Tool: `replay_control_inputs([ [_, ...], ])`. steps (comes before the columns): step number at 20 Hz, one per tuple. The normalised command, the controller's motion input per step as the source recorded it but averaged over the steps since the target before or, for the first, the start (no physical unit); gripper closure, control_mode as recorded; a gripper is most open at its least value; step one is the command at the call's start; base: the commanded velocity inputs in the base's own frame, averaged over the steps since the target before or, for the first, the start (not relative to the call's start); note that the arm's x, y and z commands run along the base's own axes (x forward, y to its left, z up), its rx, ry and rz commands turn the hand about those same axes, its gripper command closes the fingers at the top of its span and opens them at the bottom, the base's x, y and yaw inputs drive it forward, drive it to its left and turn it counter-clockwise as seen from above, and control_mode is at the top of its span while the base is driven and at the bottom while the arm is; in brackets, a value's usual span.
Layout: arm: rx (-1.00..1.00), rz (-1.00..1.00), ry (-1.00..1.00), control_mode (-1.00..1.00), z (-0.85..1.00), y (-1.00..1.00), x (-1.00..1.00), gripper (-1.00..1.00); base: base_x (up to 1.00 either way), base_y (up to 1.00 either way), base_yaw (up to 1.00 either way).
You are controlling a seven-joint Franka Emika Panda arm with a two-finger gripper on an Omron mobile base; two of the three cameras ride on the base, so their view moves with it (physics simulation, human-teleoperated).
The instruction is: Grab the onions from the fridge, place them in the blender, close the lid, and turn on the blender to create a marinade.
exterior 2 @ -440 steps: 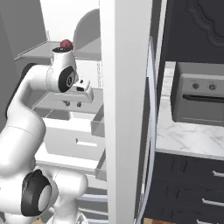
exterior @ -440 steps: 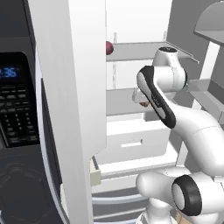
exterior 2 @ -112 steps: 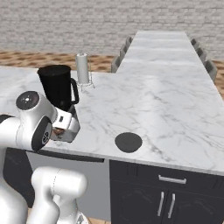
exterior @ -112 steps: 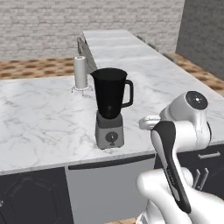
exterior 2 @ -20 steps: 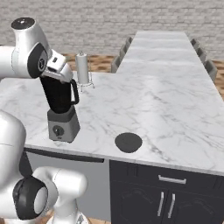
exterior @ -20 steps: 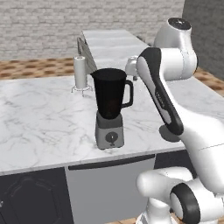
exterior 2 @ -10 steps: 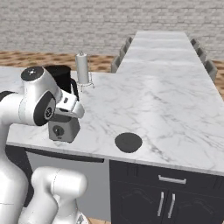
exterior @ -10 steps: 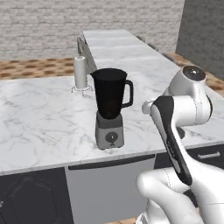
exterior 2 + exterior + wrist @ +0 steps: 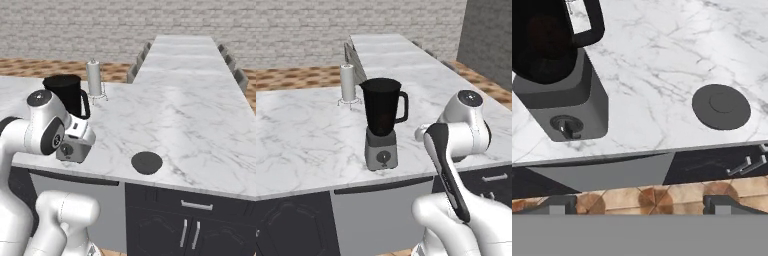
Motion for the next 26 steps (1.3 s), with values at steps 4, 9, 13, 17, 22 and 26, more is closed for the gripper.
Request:
replay_control_inputs([
  [4,0.01,-0.03,-0.08,1.0,-0.04,-0.11,-0.39,-1.0,-0.5,-0.12,-0.16],
  [9,0.0,0.0,0.0,1.0,0.0,0.0,0.0,-1.0,-0.71,-0.04,-0.74],
  [13,0.0,0.0,0.0,1.0,0.0,0.0,0.0,-1.0,-0.21,0.0,-0.95],
  [17,0.0,0.0,0.0,1.0,0.0,0.0,0.0,-1.0,0.03,0.02,-0.97],
  [22,0.0,0.0,0.0,1.0,0.0,0.0,0.0,-1.0,0.21,0.07,-0.95],
  [26,0.0,0.0,0.0,1.0,0.0,0.0,0.0,-1.0,0.24,0.16,-0.94],
])
